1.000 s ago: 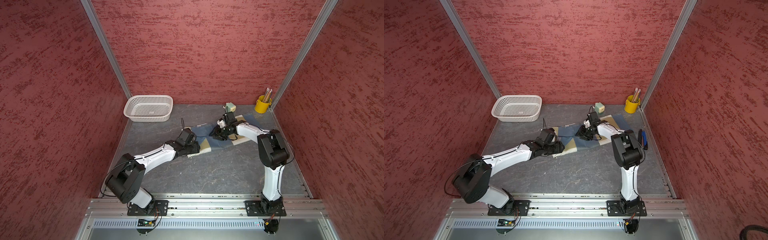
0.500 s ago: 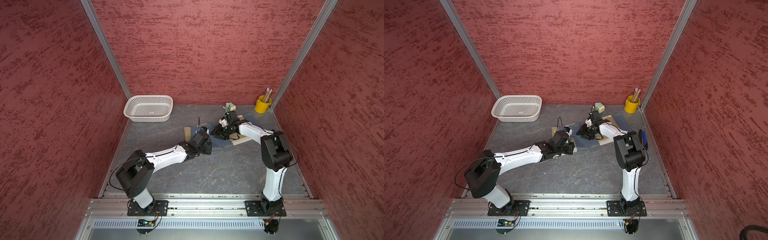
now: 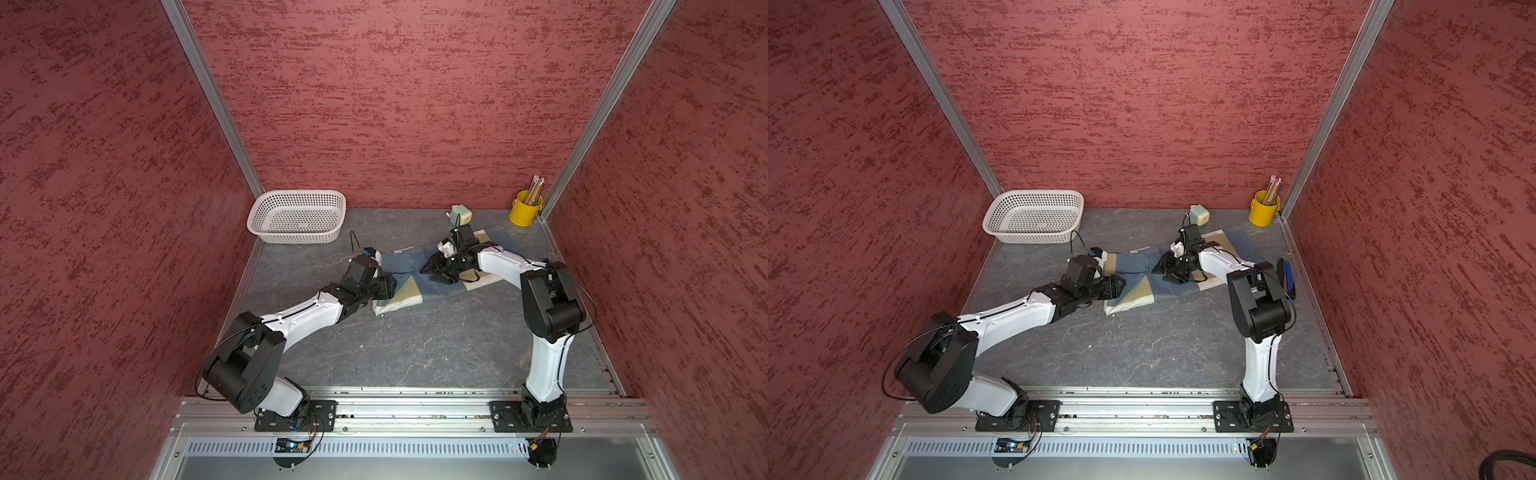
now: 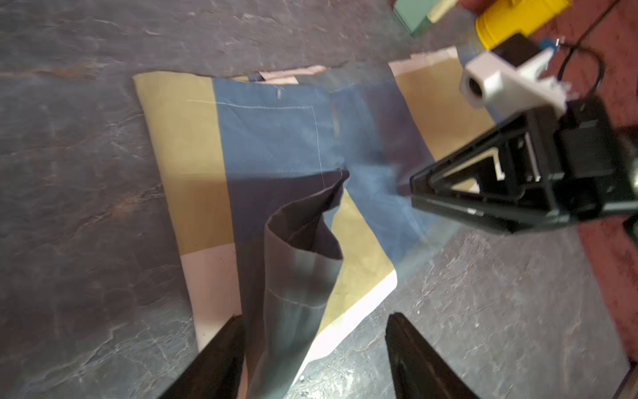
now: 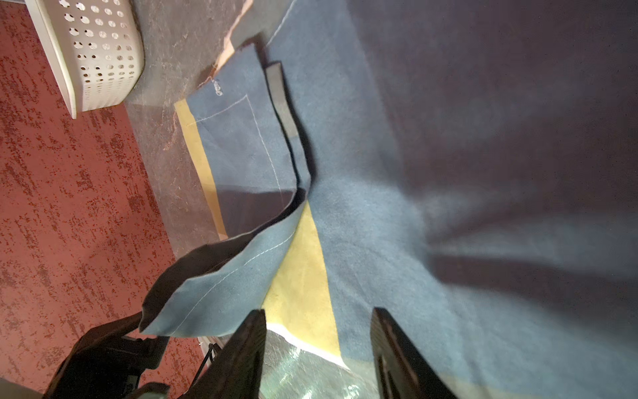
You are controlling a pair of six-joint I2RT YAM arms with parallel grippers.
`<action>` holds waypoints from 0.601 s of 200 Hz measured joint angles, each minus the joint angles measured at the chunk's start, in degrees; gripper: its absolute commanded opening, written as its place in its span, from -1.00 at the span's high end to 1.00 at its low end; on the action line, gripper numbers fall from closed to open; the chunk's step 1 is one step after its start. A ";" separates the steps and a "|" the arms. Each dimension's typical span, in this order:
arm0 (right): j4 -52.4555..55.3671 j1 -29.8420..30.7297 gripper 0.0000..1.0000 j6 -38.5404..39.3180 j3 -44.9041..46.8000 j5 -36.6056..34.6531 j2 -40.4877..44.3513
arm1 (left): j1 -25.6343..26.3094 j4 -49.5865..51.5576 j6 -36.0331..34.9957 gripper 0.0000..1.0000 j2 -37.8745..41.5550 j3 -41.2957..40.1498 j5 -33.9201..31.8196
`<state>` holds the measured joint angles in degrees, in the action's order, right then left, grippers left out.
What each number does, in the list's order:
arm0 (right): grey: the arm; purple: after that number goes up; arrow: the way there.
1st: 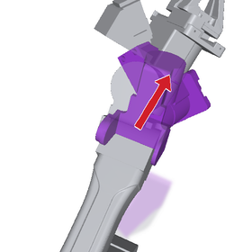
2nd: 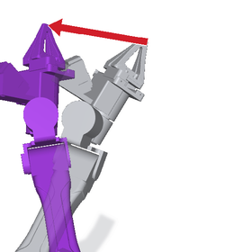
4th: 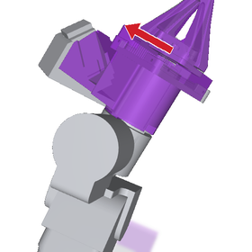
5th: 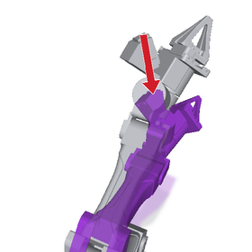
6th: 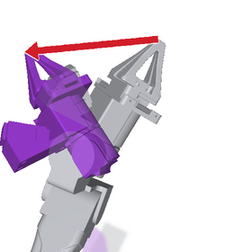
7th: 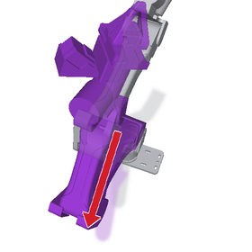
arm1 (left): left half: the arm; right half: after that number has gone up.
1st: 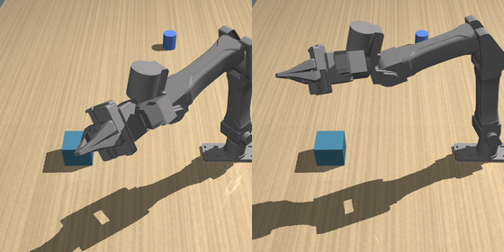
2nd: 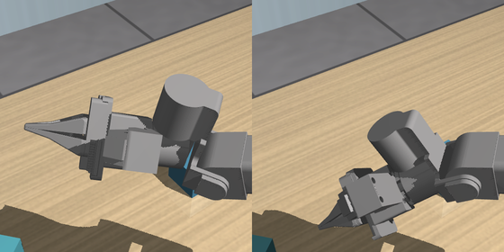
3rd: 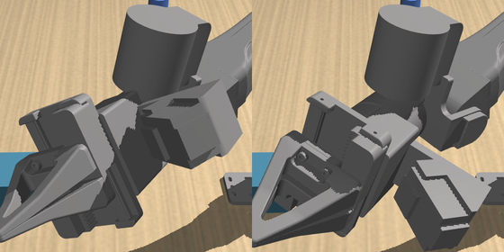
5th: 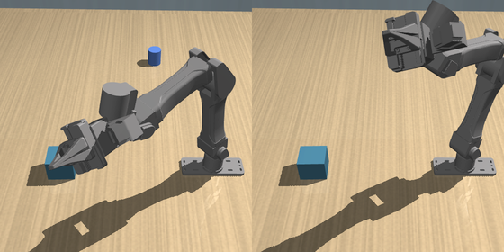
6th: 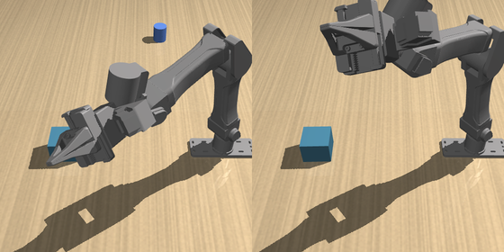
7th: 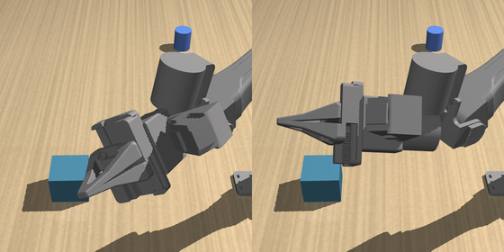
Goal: Roll up the pillowcase
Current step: Roll the pillowcase at the center of the board.
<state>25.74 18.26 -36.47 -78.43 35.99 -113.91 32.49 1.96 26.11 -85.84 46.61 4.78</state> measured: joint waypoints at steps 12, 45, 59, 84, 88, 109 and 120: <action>0.04 0.00 -0.07 0.00 0.00 0.00 0.00 | 0.28 -1.31 -0.59 0.35 -1.25 0.00 1.16; 0.04 0.00 -0.07 0.02 0.00 -0.02 0.00 | 1.03 -3.10 -0.37 0.86 -3.80 -0.07 1.64; 0.07 0.00 -0.07 0.04 0.00 -0.04 -0.02 | 2.75 -2.54 -0.90 0.99 -3.74 0.42 0.24; 0.00 0.00 -0.06 0.04 0.00 0.00 -0.59 | 8.92 -0.87 -2.54 1.00 -3.74 3.34 -3.17; -0.07 0.00 -0.05 0.04 0.00 0.04 -0.79 | 9.92 -0.92 -2.64 1.00 -3.76 3.82 -3.48; -0.57 0.00 -0.05 -0.13 0.00 0.46 -1.64 | 13.68 -1.49 -2.58 1.00 -5.70 6.12 -4.07; -0.74 0.00 -0.05 -0.15 0.02 0.72 -1.84 | 14.80 -1.64 -2.49 1.00 -8.44 7.26 -4.83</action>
<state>24.99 18.26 -36.62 -78.41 36.71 -115.74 47.29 0.32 23.62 -94.28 53.87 -0.05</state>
